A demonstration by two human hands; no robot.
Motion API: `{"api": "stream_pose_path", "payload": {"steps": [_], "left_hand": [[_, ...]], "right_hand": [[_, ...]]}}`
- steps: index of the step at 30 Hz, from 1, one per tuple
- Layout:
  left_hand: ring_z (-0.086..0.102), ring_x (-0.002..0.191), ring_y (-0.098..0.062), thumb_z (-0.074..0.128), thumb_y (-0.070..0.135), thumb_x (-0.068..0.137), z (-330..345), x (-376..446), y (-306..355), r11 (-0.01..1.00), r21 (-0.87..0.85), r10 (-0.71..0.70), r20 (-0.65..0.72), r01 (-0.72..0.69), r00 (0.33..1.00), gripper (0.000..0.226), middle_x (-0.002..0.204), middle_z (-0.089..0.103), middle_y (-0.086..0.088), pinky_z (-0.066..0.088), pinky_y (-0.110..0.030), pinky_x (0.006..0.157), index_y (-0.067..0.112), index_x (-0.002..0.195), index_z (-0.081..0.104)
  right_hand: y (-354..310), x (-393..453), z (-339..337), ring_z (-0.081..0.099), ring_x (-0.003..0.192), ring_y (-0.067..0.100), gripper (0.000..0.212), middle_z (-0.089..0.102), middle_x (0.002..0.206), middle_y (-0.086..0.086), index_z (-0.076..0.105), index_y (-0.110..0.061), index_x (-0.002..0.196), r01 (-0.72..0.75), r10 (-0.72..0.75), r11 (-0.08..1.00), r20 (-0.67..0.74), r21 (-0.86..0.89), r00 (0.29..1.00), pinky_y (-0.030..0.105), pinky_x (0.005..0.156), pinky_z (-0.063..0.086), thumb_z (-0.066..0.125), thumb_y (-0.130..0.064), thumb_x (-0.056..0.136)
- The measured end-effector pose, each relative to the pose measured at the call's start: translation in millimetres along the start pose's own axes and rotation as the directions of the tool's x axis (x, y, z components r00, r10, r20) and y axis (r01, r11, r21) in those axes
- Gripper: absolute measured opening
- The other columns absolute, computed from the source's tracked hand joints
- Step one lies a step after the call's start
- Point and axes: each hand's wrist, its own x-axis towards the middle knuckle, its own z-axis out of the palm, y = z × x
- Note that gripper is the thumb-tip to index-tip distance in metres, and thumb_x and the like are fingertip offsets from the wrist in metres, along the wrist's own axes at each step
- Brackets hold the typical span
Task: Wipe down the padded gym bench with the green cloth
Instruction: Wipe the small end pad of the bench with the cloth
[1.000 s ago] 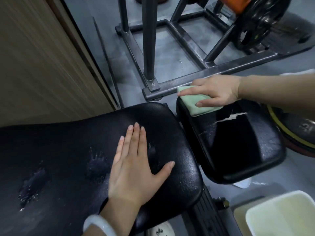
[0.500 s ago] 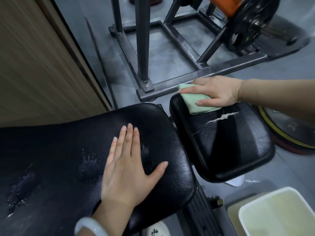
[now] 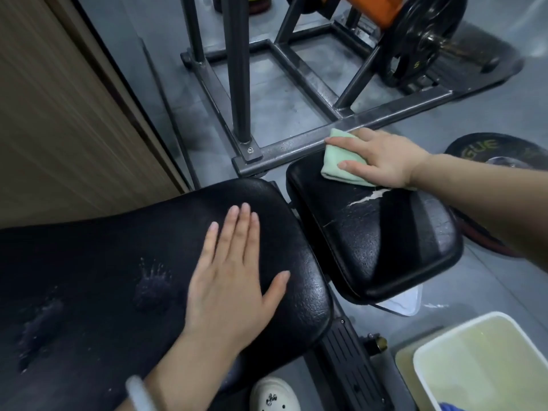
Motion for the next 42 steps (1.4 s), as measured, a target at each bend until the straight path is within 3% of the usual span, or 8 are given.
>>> {"api": "stream_pose_path", "payload": {"steps": [3,7,11,21,34,42], "left_hand": [[0.02,0.144,-0.028,0.028,0.06,0.088,-8.3,25.6,40.2,0.989,-0.125,0.08,-0.016,-0.081,0.997,0.085,0.154,0.024,-0.016,0.012,-0.043,0.113,-0.001,0.146,0.03],[-0.015,0.146,-0.017,-0.003,0.061,0.082,4.5,63.5,88.0,0.963,-0.26,0.095,0.08,-0.071,0.992,0.087,0.159,-0.011,-0.009,-0.014,-0.034,0.115,0.007,0.15,-0.006],[-0.028,0.141,-0.013,-0.012,0.059,0.078,22.2,71.7,96.6,0.953,-0.301,0.067,0.125,-0.026,0.99,0.082,0.155,-0.026,-0.003,-0.019,-0.031,0.114,0.012,0.146,-0.02],[-0.016,0.145,-0.014,-0.002,0.055,0.086,24.0,69.2,98.1,0.95,-0.31,0.063,0.073,-0.038,0.995,0.08,0.16,-0.009,-0.004,-0.011,-0.031,0.116,0.01,0.152,0.0],[-0.021,0.144,-0.012,-0.008,0.056,0.082,20.9,69.5,99.0,0.961,-0.276,0.06,0.099,-0.03,0.993,0.082,0.159,-0.014,-0.002,-0.016,-0.028,0.114,0.012,0.152,-0.004],[-0.021,0.144,-0.013,-0.008,0.055,0.083,20.6,69.2,99.0,0.961,-0.275,0.064,0.094,-0.035,0.994,0.081,0.159,-0.015,-0.003,-0.018,-0.028,0.113,0.012,0.151,-0.005]], "right_hand": [[-2.6,-2.5,0.1,0.048,0.115,0.039,0.075,0.043,0.134,0.01,0.018,-0.052,0.145,-0.07,0.07,0.997,-0.006,0.015,0.998,0.043,0.094,0.037,0.013,-0.077,0.075],[-5.3,-5.9,0.8,0.047,0.116,0.039,0.06,0.04,0.138,0.009,0.019,-0.052,0.145,-0.171,0.171,0.985,-0.018,0.021,0.985,0.045,0.094,0.039,0.023,-0.07,0.088],[-7.5,-12.5,6.0,0.044,0.121,0.041,0.06,0.037,0.14,0.006,0.017,-0.055,0.143,-0.283,0.285,0.957,-0.029,0.06,0.958,0.046,0.096,0.038,0.023,-0.07,0.086],[-24.3,-45.5,7.1,0.049,0.115,0.041,0.059,0.037,0.138,0.014,0.014,-0.05,0.147,-0.564,0.577,0.806,-0.026,0.177,0.816,0.04,0.091,0.037,0.026,-0.065,0.092],[-37.9,-73.2,7.2,0.052,0.109,0.039,0.059,0.042,0.128,0.016,0.01,-0.046,0.149,-0.697,0.713,0.684,0.007,0.215,0.701,0.037,0.077,0.03,0.023,-0.063,0.093],[-41.2,-87.8,9.1,0.052,0.11,0.04,0.061,0.046,0.127,0.019,0.014,-0.045,0.149,-0.736,0.767,0.615,0.005,0.283,0.642,0.038,0.078,0.03,0.026,-0.064,0.092]]}}
